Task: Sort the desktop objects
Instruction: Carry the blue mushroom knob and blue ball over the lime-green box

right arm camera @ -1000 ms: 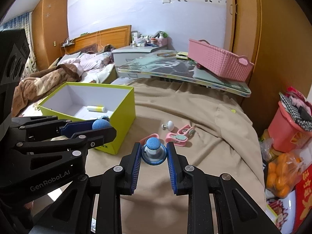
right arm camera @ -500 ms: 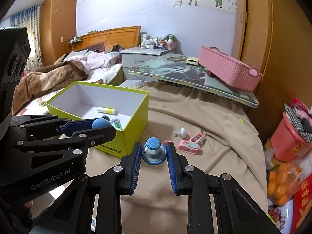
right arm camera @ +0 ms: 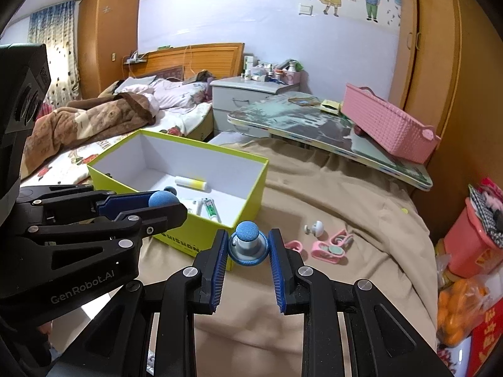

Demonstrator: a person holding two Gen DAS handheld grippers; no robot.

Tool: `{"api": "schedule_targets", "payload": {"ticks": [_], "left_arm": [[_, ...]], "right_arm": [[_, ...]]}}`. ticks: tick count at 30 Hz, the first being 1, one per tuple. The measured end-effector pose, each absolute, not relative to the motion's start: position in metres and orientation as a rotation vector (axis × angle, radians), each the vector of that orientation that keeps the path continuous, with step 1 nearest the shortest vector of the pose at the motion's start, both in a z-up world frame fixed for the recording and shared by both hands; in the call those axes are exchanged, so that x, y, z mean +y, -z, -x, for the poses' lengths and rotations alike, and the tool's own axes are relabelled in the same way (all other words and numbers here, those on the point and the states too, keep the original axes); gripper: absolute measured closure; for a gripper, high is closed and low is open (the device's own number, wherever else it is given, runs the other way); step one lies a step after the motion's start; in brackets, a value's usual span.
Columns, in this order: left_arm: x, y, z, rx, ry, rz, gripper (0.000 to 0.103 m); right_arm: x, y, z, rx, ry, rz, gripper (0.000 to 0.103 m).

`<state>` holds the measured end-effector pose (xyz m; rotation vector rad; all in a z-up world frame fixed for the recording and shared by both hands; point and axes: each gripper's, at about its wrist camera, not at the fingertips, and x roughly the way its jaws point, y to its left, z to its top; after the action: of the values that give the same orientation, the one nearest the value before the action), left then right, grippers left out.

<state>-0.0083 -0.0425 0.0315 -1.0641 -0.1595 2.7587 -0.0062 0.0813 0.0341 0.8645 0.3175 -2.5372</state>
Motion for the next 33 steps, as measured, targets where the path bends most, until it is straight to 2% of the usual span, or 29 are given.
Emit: {"api": "schedule_targets", "payload": {"ticks": [33], "left_arm": [[-0.118, -0.031, 0.013, -0.253, -2.882, 1.094, 0.08]], "right_arm": [[0.012, -0.031, 0.028, 0.394, 2.429, -0.846, 0.076]]}}
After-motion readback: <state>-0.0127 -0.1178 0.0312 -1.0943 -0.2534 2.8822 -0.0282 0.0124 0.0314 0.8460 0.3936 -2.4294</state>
